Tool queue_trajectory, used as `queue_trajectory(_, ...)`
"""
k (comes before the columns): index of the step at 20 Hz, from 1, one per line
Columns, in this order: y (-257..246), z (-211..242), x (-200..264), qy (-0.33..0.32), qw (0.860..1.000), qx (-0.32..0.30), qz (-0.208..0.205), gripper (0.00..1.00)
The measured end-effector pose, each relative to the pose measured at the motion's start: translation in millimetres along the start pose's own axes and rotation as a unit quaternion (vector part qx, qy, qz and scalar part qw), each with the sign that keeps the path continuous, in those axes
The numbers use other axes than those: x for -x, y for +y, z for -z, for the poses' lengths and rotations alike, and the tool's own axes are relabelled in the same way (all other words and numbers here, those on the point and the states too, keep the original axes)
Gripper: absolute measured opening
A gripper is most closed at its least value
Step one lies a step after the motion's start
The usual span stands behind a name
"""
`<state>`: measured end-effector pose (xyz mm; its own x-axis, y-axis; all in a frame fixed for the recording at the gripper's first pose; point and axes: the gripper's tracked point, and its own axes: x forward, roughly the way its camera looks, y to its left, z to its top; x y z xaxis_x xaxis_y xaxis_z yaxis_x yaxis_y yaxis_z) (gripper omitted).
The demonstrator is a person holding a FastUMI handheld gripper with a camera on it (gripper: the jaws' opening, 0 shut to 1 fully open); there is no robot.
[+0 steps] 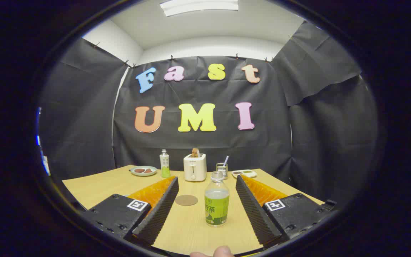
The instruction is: Take the bottle from table, then pour the juice into the cup, finally place the bottle on the coaster
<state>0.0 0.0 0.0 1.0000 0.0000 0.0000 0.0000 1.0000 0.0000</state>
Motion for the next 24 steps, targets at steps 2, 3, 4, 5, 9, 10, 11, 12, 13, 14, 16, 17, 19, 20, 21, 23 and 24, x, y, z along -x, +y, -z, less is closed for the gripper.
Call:
queue_trajectory(2,-1.6,-2.7,1.3,-0.006,1.0,-0.011,0.007,1.0)
queue_trajectory(3,-1.6,-2.0,0.4,-0.009,1.0,-0.011,0.01,1.0)
queue_trajectory(4,-1.8,-3.4,0.8,-0.012,1.0,-0.008,0.012,1.0)
queue_trajectory(5,-0.6,-3.9,1.7,-0.013,1.0,-0.004,0.013,1.0)
queue_trajectory(9,4.1,-5.8,1.6,-0.011,1.0,0.013,0.014,1.0)
queue_trajectory(10,4.5,-6.1,1.1,-0.01,1.0,0.016,0.017,1.0)
queue_trajectory(11,5.0,-4.8,0.5,-0.009,1.0,0.017,0.018,1.0)
queue_trajectory(12,5.3,-5.0,-0.1,-0.007,1.0,0.019,0.019,1.0)
queue_trajectory(13,5.5,-4.3,-0.4,-0.005,1.0,0.02,0.02,1.0)
queue_trajectory(14,5.0,-3.6,-0.8,-0.004,1.0,0.02,0.02,1.0)
queue_trajectory(16,3.3,0.4,-2.5,0.003,1.0,0.017,0.022,1.0)
queue_trajectory(17,2.6,1.2,-3.5,0.006,1.0,0.016,0.022,1.0)
queue_trajectory(19,0.9,3.0,-4.9,0.008,1.0,0.012,0.023,1.0)
queue_trajectory(20,-0.9,5.7,-5.3,0.011,1.0,0.013,0.025,1.0)
queue_trajectory(21,-3.6,8.2,-5.1,0.015,0.999,0.016,0.028,1.0)
queue_trajectory(23,-9.9,13.3,-3.0,0.022,0.999,0.02,0.036,1.0)
queue_trajectory(24,-12.7,15.8,-3.2,0.024,0.999,0.019,0.039,1.0)
